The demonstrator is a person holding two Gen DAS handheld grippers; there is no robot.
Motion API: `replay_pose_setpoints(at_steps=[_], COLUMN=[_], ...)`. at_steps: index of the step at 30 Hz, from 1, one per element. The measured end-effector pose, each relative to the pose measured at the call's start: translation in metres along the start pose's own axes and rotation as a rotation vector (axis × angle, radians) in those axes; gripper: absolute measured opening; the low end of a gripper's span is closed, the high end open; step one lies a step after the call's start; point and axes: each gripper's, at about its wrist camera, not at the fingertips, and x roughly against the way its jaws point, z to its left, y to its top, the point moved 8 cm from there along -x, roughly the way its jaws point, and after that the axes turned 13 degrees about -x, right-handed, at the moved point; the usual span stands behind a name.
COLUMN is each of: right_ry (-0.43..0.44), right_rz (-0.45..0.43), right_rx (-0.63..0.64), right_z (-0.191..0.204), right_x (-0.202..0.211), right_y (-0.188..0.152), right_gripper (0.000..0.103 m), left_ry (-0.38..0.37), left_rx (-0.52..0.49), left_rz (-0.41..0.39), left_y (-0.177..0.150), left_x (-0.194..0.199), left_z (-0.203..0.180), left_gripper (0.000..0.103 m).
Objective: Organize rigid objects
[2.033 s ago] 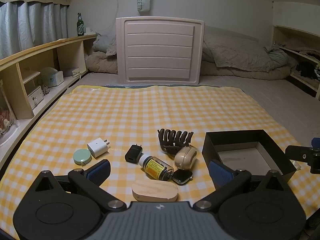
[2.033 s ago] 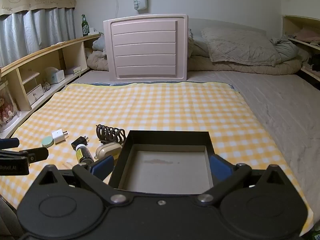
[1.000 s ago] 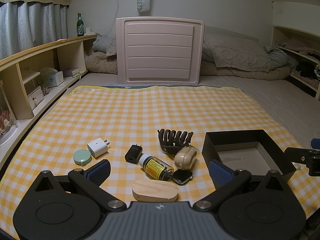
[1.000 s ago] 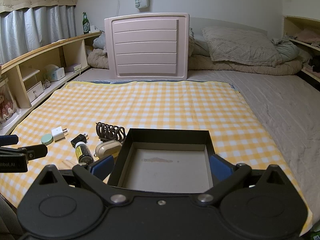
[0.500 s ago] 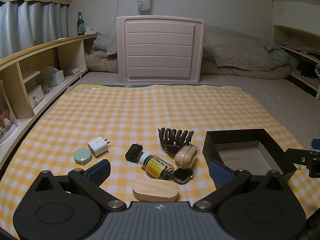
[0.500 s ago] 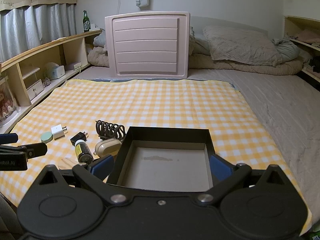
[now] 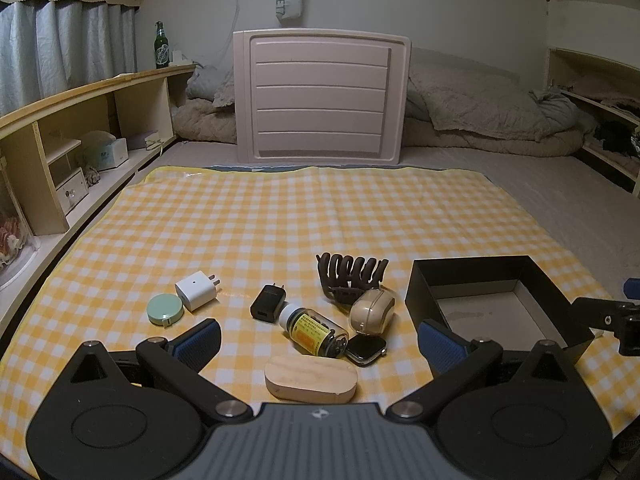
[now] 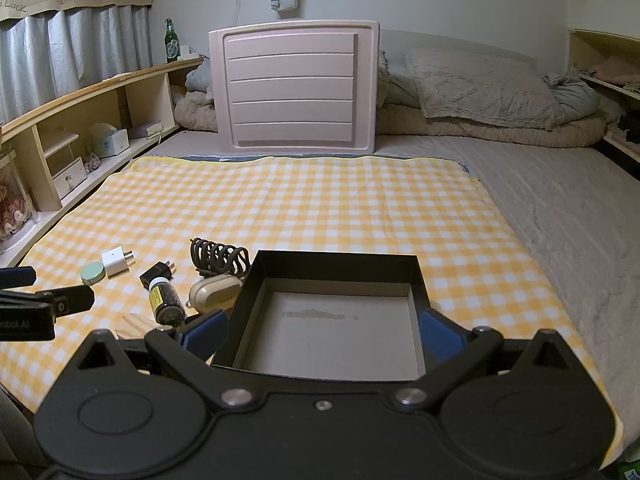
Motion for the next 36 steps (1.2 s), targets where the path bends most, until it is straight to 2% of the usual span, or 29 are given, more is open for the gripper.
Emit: replay_pose_setpoints(at_steps=[36], right_ry=[-0.002], right_rz=[0.005], right_rx=[0.007], right_z=[-0.0007], right_x=[0.0000], right_y=[-0.0023], right_gripper=[0.103], left_ry=[0.000], left_rx=[-0.001], left_rz=[0.004], left_y=[-0.0007], left_x=[-0.0007], left_z=[-0.0007], left_gripper=[0.103])
